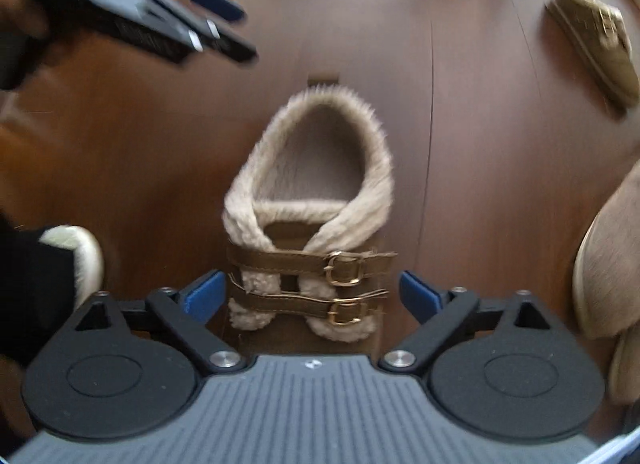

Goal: Organize scattered shoes
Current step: 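Carry the buckled shoe with the right tool and set it beside the slippers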

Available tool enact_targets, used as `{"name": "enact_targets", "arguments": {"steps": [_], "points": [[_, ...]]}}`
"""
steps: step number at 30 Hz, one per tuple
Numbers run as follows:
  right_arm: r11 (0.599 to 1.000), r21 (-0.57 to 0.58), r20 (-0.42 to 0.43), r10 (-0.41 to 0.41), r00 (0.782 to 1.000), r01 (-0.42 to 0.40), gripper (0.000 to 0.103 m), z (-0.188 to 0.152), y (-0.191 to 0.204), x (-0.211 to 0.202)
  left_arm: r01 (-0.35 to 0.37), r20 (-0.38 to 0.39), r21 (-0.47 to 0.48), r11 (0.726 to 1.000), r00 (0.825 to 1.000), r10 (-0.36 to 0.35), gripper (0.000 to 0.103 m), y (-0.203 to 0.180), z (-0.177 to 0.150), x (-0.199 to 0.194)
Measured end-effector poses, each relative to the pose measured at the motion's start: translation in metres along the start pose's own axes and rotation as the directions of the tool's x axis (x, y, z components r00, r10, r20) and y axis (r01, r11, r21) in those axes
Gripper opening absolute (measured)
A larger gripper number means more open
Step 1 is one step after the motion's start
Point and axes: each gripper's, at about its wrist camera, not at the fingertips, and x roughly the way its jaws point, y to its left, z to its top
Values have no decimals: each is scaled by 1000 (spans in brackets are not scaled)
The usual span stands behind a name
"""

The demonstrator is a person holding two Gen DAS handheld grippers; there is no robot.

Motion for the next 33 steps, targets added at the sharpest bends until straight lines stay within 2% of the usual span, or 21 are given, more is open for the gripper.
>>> {"name": "enact_targets", "arguments": {"steps": [2,3,4,5,6,7,8,10,11,12,13,15,16,17,18,19,20,23,27,30,33], "points": [[988,-145,39,66,997,-60,93,8,0,-17,-1,0,-3,1000,1000,1,54,-2,-2,-4],[964,-246,28,108,994,-98,93,12,3,-21,-6,-2,-5,1000,1000,6,54,-3,-4,-7],[900,-407,-10,170,985,-160,93,16,9,-24,-9,-3,-7,1000,1000,9,54,-4,-6,-8],[854,-484,-38,196,980,-190,93,17,12,-25,-13,-6,-9,1000,1000,13,54,-5,-12,-14],[757,-605,-105,233,967,-248,93,21,17,-23,-16,-8,-12,1000,1000,16,54,-6,-15,-16],[669,-676,-191,245,951,-308,92,28,20,-16,-18,-9,-15,1000,1000,18,54,-7,-16,-15],[624,-705,-243,234,941,-337,92,35,22,-8,-20,-10,-20,1000,1000,19,54,-8,-20,-18],[581,-727,-303,205,930,-365,92,43,28,5,-17,-10,-24,1000,1000,16,54,-9,-24,-22],[552,-737,-351,181,919,-390,92,55,27,20,-14,-11,-25,1000,1000,14,54,-11,-24,-22],[542,-737,-371,177,912,-405,91,59,27,26,-13,-12,-24,1000,1000,13,54,-12,-24,-22],[523,-733,-410,171,896,-435,88,66,28,39,-16,-9,-23,1000,1000,15,54,-14,-24,-23],[501,-715,-475,162,865,-487,74,71,32,57,-19,-4,-23,1000,1000,19,54,-15,-24,-24],[484,-697,-529,151,835,-529,59,71,36,69,-19,-5,-26,999,1000,19,54,-14,-24,-24],[479,-674,-567,151,810,-561,53,64,39,73,-19,-7,-33,999,1000,19,54,-14,-24,-25],[488,-646,-595,161,787,-588,53,63,39,79,-20,-10,-36,999,1000,19,54,-13,-24,-24],[498,-632,-602,166,781,-594,52,63,37,83,-20,-13,-36,999,1000,19,54,-14,-23,-23],[508,-618,-609,173,774,-600,45,60,35,86,-21,-15,-35,999,1000,21,54,-14,-23,-22],[526,-604,-601,192,776,-599,31,49,30,77,-17,-16,-24,1000,1000,16,54,-17,-19,-18],[568,-561,-601,220,768,-602,22,19,21,55,5,-15,21,1000,1000,-5,54,-29,-10,-10],[620,-513,-600,237,764,-594,19,-9,1,31,27,-18,85,996,1000,-25,54,-44,-4,-5],[709,-433,-606,227,763,-556,19,-49,-28,3,54,-28,159,986,998,-51,54,-62,2,1]]}}
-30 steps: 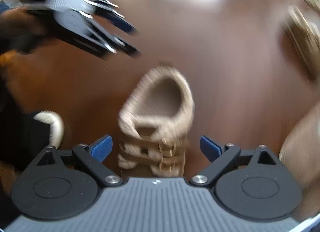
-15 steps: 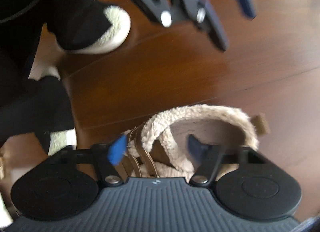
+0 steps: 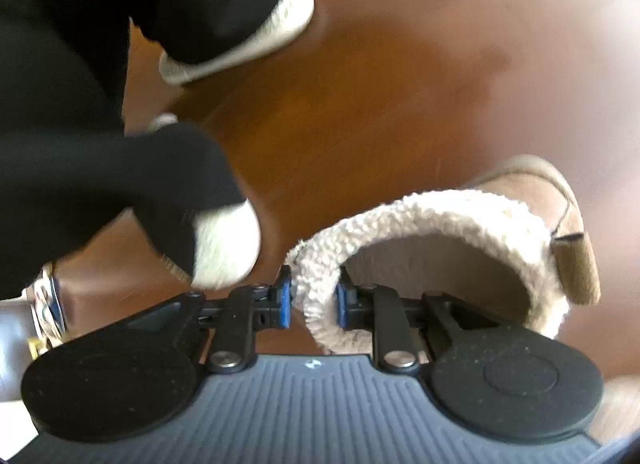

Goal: Organize scattered shoes
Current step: 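Carry the buckled shoe with the right tool and set it beside the slippers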

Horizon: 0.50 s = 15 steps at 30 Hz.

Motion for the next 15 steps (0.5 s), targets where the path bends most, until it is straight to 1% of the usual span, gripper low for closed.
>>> {"name": "enact_targets", "arguments": {"steps": [2,3,4,6,7,9,10,11,12,13,14,15], "points": [[995,98,-12,1,1000,0,19,-38,4,0,22,-4,41,999,1000,-22,54,-11,7,5],[991,130,-22,4,1000,-1,19,-50,4,2,29,-5,59,998,1000,-29,54,-15,11,8],[983,182,-38,6,999,1,19,-72,5,4,36,-5,84,996,999,-35,54,-21,15,11],[969,245,-61,-2,998,17,19,-97,2,8,41,1,143,989,999,-42,54,-36,23,15],[958,285,-85,-10,996,34,19,-115,0,13,46,3,161,986,999,-47,54,-40,25,15],[945,323,-111,-14,994,49,19,-133,-5,20,64,7,206,977,998,-67,54,-51,31,17],[934,350,-121,-27,992,68,20,-143,-8,26,72,1,218,973,997,-74,54,-54,31,16],[918,383,-129,-58,990,104,26,-154,-12,33,81,-7,237,968,997,-82,54,-58,32,17],[905,402,-118,-103,988,143,30,-160,-14,34,85,-11,252,964,996,-85,54,-61,32,17],[860,462,-82,-201,976,216,48,-171,-15,32,87,-12,270,959,996,-87,54,-64,31,17],[796,546,-25,-297,954,262,51,-181,-13,24,92,-13,297,951,996,-92,54,-67,30,16],[720,628,22,-395,919,294,51,-191,-12,17,95,-14,313,945,995,-96,54,-69,30,15]]}}
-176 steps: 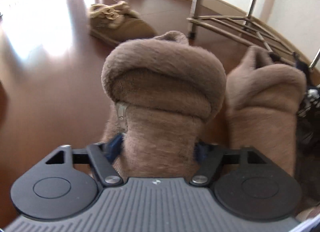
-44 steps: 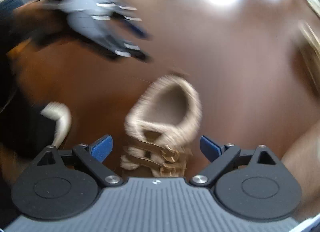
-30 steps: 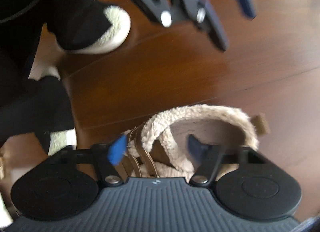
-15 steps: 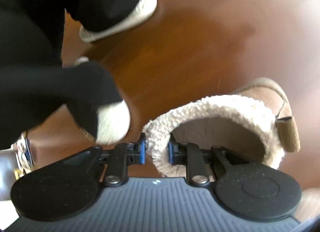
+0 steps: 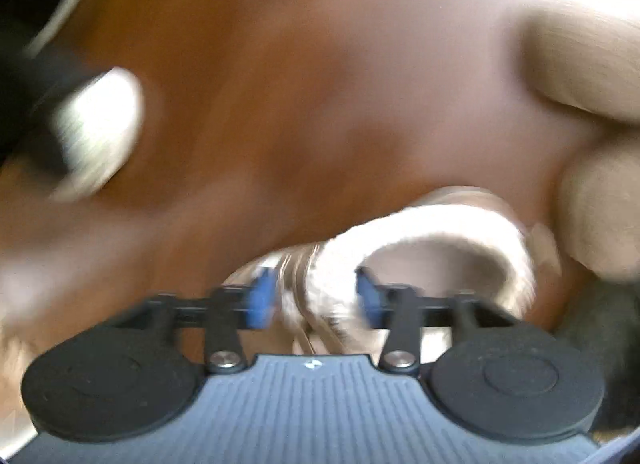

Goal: Organize scattered shoes
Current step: 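Carry the buckled shoe with the right tool and set it beside the slippers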

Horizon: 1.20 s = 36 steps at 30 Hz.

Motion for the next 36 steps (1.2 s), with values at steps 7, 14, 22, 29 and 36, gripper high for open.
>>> {"name": "enact_targets", "arguments": {"steps": [7,14,22,29,36], "points": [[661,747,342,-474,811,71,90,-104,34,-33,35,-11,109,993,999,-34,54,-12,11,4],[351,936,242,-607,757,-17,93,-132,84,19,94,-29,181,979,995,-90,54,-22,40,17],[354,935,215,-635,742,33,78,-121,77,49,87,-11,204,975,996,-87,54,-34,50,13],[303,951,174,-669,722,52,75,-120,50,51,82,-32,208,975,997,-77,54,-40,46,12],[323,944,185,-684,705,66,77,-123,46,53,87,-34,203,975,996,-82,54,-42,49,13]]}}
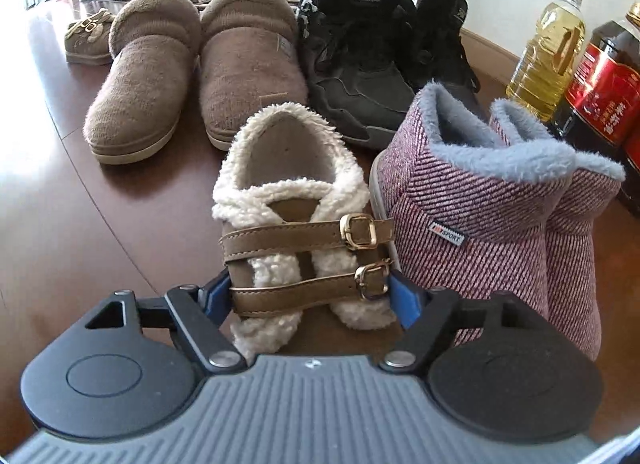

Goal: Organize scattered shoes
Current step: 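Carry the buckled shoe with the right tool and set it beside the slippers, then withdraw both tools back toward the remaining buckled shoe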

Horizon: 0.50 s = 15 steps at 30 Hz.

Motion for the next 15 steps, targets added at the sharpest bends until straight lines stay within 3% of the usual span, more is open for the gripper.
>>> {"name": "enact_targets", "arguments": {"steps": [6,9,11,15], "points": [[999,-20,-12,-33,999,33,81,2,3,5,5,3,-11,1000,1000,-5,54,1,1,3],[998,-6,5,-66,998,66,81,8,13,-12,1,4,-33,999,1000,-1,54,6,-2,4],[998,54,112,-25,993,19,96,14,21,-46,-7,-4,-74,997,1000,6,55,13,-4,6],[984,61,154,159,975,-170,96,34,46,-63,-18,-28,-164,986,1000,14,54,30,-10,12]]}}
